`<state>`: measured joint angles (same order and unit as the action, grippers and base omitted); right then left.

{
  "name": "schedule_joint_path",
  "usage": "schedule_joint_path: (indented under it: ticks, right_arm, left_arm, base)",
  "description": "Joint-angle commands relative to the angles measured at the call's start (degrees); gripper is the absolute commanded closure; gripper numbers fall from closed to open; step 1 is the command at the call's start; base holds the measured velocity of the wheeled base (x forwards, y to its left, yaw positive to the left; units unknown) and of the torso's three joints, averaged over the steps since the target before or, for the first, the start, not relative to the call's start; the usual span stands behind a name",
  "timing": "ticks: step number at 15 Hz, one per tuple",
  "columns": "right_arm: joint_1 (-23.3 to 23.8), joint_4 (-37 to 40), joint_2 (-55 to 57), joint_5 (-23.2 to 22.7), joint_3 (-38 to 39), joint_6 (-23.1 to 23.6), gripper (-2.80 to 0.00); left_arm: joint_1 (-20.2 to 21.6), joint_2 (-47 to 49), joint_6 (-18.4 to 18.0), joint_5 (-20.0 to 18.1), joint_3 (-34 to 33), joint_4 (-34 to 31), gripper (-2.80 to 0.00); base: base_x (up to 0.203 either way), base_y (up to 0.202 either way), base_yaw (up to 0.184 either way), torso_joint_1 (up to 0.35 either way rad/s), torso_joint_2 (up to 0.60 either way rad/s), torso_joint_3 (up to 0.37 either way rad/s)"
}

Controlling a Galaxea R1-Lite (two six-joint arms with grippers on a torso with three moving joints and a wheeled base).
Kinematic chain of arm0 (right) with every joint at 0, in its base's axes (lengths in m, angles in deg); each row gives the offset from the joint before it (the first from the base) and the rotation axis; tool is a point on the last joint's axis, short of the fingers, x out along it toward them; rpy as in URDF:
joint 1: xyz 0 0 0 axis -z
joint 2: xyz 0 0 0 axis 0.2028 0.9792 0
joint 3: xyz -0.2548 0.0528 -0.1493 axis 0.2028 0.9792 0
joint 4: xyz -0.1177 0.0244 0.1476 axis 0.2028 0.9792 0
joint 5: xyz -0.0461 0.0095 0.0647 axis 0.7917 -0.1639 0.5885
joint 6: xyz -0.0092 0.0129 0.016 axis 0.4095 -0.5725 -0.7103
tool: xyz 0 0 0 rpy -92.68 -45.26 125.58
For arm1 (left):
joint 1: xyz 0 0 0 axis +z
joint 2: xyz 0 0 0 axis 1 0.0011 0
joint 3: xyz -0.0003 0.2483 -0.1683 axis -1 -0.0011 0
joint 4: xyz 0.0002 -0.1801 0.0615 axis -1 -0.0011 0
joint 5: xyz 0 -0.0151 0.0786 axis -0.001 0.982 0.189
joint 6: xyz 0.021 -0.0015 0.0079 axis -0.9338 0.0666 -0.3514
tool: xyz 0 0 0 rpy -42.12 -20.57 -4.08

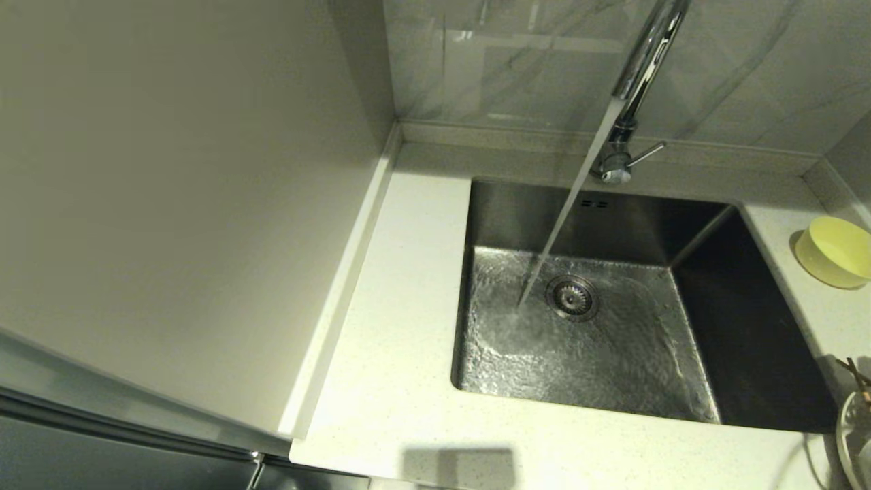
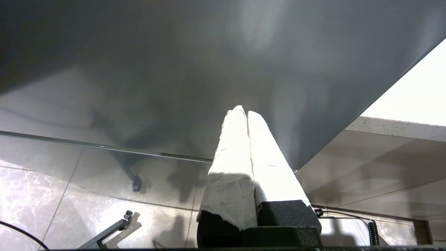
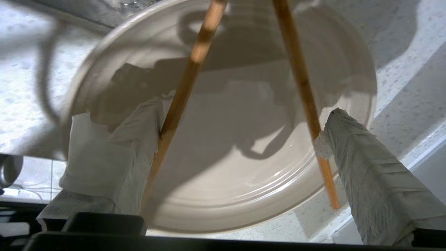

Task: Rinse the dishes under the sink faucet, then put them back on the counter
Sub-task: Rinse the chopsticks

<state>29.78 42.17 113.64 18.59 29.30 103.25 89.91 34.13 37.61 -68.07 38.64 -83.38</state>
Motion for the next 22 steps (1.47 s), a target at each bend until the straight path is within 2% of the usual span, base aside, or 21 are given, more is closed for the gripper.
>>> schedule_joint_path:
  ticks: [1, 22]
  right_arm:
    - [0.3, -0.1, 1.1, -0.1, -0.3, 0.3, -2.8]
    - [3.3, 0.2, 3.3, 0.8, -0.8, 3.5, -2.8]
  left_arm:
    - [0.0, -0.1, 0.0, 0.0, 0.0, 0.0, 0.0]
    - [0.0, -0.1, 0.0, 0.0, 0.0, 0.0, 0.0]
  base:
    - [0.0, 0.0, 0.0, 0.0, 0.0, 0.0]
    - [0.0, 0.0, 0.0, 0.0, 0.0, 0.0]
